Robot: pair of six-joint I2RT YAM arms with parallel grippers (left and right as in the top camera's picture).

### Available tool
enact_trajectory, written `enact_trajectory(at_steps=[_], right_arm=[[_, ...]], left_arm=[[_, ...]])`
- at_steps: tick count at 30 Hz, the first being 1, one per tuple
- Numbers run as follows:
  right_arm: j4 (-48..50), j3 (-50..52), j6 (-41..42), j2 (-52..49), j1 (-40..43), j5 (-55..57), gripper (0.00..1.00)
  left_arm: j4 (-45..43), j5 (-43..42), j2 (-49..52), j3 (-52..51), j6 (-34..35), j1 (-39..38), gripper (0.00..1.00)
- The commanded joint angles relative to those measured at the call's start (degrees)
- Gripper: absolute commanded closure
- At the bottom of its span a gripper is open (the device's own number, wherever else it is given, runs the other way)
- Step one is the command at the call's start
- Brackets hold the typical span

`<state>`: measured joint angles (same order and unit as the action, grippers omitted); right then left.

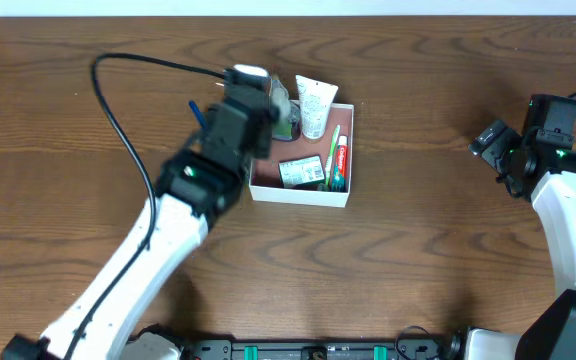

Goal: Pack container
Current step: 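Move the left gripper back to the blue razor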

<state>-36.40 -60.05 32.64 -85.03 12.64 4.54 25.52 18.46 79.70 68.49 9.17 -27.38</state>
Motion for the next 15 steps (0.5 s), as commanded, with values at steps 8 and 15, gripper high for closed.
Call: enact_trajectory(at_steps=[8, 15], right_arm=[[-0.1, -0.2, 0.5, -0.2, 0.4, 0.4, 0.01], [-0.1, -0.2, 0.5, -0.2, 0.4, 0.4, 0.01]], left_arm=[[-6.1, -8.9, 12.1, 0.1, 14.1, 15.3, 0.48], [-13.9, -8.8, 21.0, 0.1, 13.2, 16.1, 0.47]])
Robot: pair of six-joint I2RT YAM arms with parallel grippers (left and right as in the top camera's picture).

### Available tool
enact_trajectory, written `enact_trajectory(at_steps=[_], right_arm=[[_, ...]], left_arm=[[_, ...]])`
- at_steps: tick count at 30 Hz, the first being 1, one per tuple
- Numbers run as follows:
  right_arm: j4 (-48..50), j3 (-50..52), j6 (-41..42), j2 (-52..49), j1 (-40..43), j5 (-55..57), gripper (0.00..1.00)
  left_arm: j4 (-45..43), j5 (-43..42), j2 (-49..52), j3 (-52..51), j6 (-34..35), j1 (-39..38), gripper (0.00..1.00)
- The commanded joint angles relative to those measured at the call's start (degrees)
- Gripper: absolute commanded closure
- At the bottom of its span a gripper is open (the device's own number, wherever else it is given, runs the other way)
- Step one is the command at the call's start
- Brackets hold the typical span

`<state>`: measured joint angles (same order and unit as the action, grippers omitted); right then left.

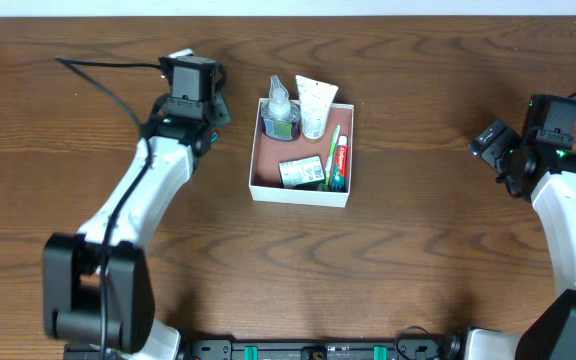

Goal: Pack container
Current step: 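Move the left gripper back to the blue razor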

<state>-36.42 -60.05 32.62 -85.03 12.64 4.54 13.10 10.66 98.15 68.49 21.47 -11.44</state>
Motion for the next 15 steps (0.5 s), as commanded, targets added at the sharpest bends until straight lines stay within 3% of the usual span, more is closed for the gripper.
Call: enact_trajectory(at_steps=[1, 15], right_arm=[[0.0, -0.2, 0.5, -0.2, 0.4, 0.4, 0.01], [0.0, -0.2, 0.5, -0.2, 0.4, 0.4, 0.01]], left_arm=[[-2.3, -1.0, 3.5, 0.1, 0.9, 0.1, 0.47], [-5.7, 2.0, 11.3, 0.1, 3.7, 0.1, 0.46]])
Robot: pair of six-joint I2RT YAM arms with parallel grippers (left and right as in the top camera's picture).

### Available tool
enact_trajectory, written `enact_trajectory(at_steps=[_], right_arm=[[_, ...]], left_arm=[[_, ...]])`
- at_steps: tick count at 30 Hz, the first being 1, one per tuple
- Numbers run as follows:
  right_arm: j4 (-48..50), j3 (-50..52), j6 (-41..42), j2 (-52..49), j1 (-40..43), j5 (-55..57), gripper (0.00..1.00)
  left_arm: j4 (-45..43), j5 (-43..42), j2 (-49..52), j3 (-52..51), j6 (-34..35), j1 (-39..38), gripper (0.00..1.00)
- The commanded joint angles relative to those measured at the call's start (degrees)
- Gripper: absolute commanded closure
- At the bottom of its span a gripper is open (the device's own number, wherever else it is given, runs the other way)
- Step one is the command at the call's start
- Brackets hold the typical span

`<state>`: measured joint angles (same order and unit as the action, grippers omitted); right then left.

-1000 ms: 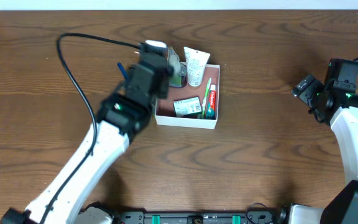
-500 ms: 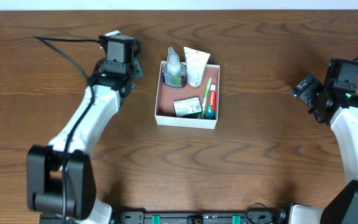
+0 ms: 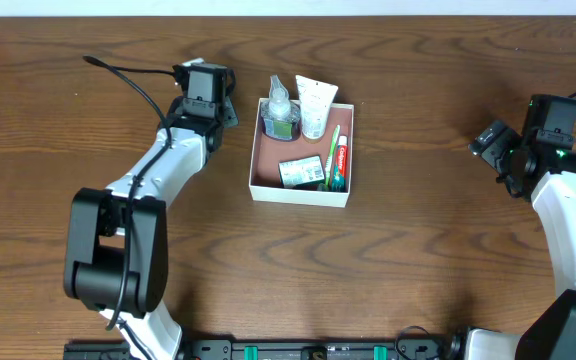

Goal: Pack container
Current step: 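Move the left gripper back to the blue razor, then grasp the blue razor handle with the left gripper and lift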

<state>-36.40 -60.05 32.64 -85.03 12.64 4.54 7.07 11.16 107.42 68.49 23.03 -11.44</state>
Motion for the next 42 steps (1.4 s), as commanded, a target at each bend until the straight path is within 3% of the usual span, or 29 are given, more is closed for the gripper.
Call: enact_trajectory(at_steps=[1, 14, 32, 39, 42], right_arm=[[-0.1, -0.2, 0.5, -0.2, 0.4, 0.4, 0.01], [-0.1, -0.2, 0.5, -0.2, 0.4, 0.4, 0.01], [-0.1, -0.2, 0.5, -0.2, 0.4, 0.4, 0.01], [-0.1, -0.2, 0.5, -0.2, 0.4, 0.4, 0.01], [-0.1, -0.2, 0.5, -0.2, 0.4, 0.4, 0.01]], left_arm=[[0.5, 1.5, 2.6, 0.1, 2.5, 0.1, 0.46], [3.0, 1.5, 8.0, 0.1, 5.1, 0.2, 0.46], [5.6, 1.5, 8.2, 0.1, 6.0, 1.8, 0.47], [6.6, 1.5, 8.2, 0.1, 6.0, 1.8, 0.69], [6.6, 1.5, 8.2, 0.1, 6.0, 1.8, 0.74]])
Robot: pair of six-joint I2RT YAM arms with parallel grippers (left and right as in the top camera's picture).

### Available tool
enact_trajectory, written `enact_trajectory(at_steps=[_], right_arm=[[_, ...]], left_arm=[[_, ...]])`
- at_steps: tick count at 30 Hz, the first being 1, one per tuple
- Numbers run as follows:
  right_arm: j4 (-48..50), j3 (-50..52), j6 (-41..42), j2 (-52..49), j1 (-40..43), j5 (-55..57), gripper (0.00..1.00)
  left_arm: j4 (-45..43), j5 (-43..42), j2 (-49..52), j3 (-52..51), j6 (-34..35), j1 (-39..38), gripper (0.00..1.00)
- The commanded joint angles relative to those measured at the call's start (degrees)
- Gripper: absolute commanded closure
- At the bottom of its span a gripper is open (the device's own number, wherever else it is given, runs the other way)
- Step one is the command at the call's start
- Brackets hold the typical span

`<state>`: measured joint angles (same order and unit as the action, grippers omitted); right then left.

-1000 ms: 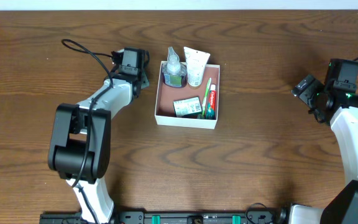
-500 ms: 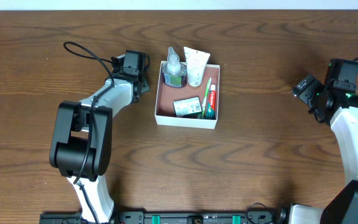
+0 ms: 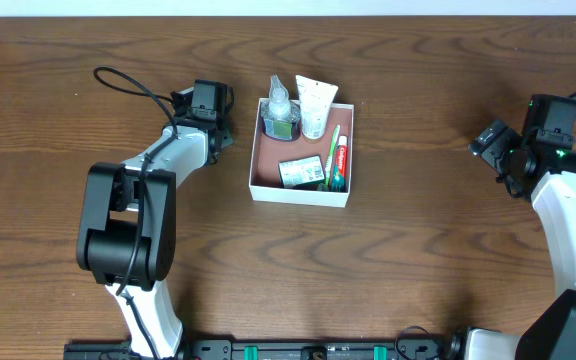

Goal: Pack container
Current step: 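Grasp the blue razor handle with the left gripper and lift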

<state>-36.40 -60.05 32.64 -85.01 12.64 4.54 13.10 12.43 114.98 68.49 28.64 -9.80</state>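
A white box (image 3: 299,192) with a reddish floor stands at the table's middle. Inside it are a clear bottle of green liquid (image 3: 279,110), a white tube (image 3: 314,106), a green and a red toothpaste tube (image 3: 339,160) and a small packet (image 3: 300,172). My left gripper (image 3: 218,118) hangs just left of the box's far left corner, holding nothing; its jaws are too small to read. At the far right, well away from the box, sits my right gripper (image 3: 490,140), and its jaws cannot be made out either.
The dark wooden table (image 3: 418,260) runs in all directions around the box. A black cable (image 3: 133,82) loops from the left arm over the table's far left. The left arm is folded back on itself at the left.
The left gripper has shifted a little to the right and nearer, closer to the box's left wall, with the arm folded further. The box's contents and the right arm are unchanged.
At first my left gripper was over the box's far left corner at the clear bottle. Then it stood well left of the box, the bottle upright inside. It has since edged back towards the box. The right arm stayed still.
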Motion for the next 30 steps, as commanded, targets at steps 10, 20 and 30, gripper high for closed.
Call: enact_trajectory(at_steps=[10, 20, 30], right_arm=[[-0.1, -0.2, 0.5, -0.2, 0.4, 0.4, 0.01], [-0.1, -0.2, 0.5, -0.2, 0.4, 0.4, 0.01], [-0.1, -0.2, 0.5, -0.2, 0.4, 0.4, 0.01]], left_arm=[[0.1, 0.2, 0.3, 0.1, -0.2, 0.2, 0.8], [0.7, 0.2, -6.6, 0.1, -3.5, 0.2, 0.8], [7.5, -0.6, -18.4, 0.1, -3.5, 0.0, 0.8]])
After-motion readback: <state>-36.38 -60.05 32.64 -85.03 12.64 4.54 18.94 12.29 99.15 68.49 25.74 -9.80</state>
